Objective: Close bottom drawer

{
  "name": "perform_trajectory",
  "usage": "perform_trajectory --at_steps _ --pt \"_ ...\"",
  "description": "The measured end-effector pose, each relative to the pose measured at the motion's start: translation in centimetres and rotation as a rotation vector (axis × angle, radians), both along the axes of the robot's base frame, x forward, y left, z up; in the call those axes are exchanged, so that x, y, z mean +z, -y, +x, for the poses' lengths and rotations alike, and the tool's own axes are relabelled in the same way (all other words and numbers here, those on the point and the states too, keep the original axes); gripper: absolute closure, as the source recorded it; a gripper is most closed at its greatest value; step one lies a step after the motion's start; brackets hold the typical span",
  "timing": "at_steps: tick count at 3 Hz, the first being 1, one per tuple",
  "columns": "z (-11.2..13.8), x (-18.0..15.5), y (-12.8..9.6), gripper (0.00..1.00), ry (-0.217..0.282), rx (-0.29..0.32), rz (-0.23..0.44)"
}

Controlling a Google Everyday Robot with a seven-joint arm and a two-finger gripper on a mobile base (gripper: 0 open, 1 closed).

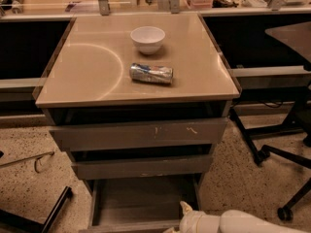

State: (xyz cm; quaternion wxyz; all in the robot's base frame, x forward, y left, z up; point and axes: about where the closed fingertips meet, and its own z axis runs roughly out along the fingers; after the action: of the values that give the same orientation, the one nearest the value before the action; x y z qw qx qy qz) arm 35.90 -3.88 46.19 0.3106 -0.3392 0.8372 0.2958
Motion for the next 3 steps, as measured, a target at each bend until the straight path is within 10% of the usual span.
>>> perform_trajectory --at_steps 1,3 --pt "-2.7 -6.6 0.6 0.00 -0.069 -0.088 0.025" --pt "-3.1 -16.0 -0.6 0.00 -0.159 -0.075 0.107"
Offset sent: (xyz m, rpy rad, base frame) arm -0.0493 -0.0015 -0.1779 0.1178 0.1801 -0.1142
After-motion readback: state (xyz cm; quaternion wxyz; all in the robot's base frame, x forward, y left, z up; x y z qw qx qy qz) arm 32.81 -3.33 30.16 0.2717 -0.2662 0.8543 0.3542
